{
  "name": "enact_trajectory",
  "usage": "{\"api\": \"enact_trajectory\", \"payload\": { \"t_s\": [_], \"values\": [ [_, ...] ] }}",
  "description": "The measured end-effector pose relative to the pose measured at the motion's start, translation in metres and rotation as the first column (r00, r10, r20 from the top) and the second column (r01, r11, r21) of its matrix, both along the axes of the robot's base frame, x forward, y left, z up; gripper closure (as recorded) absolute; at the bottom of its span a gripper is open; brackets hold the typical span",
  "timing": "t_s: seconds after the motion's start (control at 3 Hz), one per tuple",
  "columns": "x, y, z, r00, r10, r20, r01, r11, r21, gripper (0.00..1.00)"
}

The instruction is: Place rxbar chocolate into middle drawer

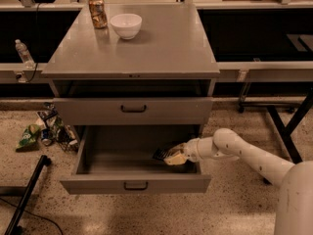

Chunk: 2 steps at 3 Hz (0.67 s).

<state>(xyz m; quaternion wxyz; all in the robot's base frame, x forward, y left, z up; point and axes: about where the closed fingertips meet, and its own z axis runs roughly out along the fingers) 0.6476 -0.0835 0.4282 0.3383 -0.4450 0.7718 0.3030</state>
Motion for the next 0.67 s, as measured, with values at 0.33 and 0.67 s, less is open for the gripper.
{"api": "enact_trajectory", "payload": {
  "t_s": [0.33, 0.67],
  "values": [
    [0.004, 0.003, -0.012, 0.9999, -0.014, -0.006, 0.014, 1.000, -0.008, 0.55],
    [0.005, -0.002, -0.002, 0.9987, -0.050, 0.000, 0.050, 0.998, -0.023, 0.23]
  ]
}}
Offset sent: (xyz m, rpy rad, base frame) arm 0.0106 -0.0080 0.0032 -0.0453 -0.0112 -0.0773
